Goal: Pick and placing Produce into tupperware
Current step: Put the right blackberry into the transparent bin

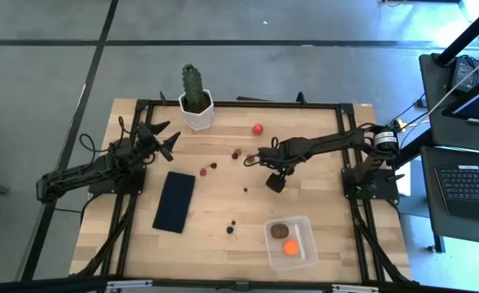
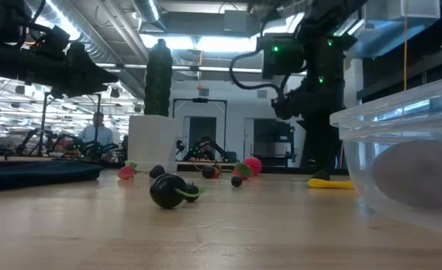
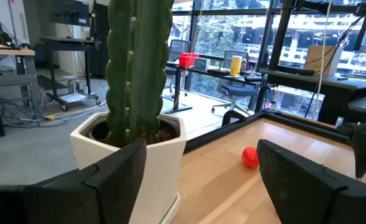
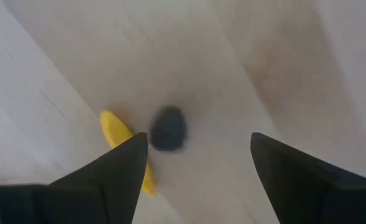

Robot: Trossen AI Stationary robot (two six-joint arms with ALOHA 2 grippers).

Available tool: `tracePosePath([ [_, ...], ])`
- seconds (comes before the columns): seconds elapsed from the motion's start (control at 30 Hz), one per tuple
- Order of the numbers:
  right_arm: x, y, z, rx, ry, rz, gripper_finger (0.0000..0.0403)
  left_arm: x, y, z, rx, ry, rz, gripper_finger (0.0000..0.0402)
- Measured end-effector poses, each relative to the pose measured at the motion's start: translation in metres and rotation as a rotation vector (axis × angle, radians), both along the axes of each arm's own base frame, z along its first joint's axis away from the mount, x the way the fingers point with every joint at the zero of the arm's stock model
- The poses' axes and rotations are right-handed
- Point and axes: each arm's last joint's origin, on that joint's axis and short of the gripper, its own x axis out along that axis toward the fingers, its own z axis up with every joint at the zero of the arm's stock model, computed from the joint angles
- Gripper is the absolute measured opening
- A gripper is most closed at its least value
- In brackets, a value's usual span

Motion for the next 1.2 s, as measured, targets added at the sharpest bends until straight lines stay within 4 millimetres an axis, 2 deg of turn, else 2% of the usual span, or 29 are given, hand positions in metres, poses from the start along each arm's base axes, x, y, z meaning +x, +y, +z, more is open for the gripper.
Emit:
tracePosePath([
  [0.13, 0.000, 0.002, -0.012, 0.042, -0.062, 0.003, 0.0287, 0.000, 0.000, 0.000, 0.000, 0.000, 0.000, 0.0298],
  [0.33, -0.006, 0.002, -0.020, 0.045, -0.049, -0.023, 0.0279, 0.000, 0.000, 0.000, 0.000, 0.000, 0.000, 0.0298],
  [1.0, -0.005, -0.001, -0.021, 0.019, -0.074, -0.029, 0.0100, 0.000, 0.000, 0.000, 0.000, 0.000, 0.000, 0.0298],
  [1.2, -0.005, -0.001, -0.021, 0.018, -0.073, -0.033, 0.0095, 0.000, 0.000, 0.000, 0.000, 0.000, 0.000, 0.0298],
])
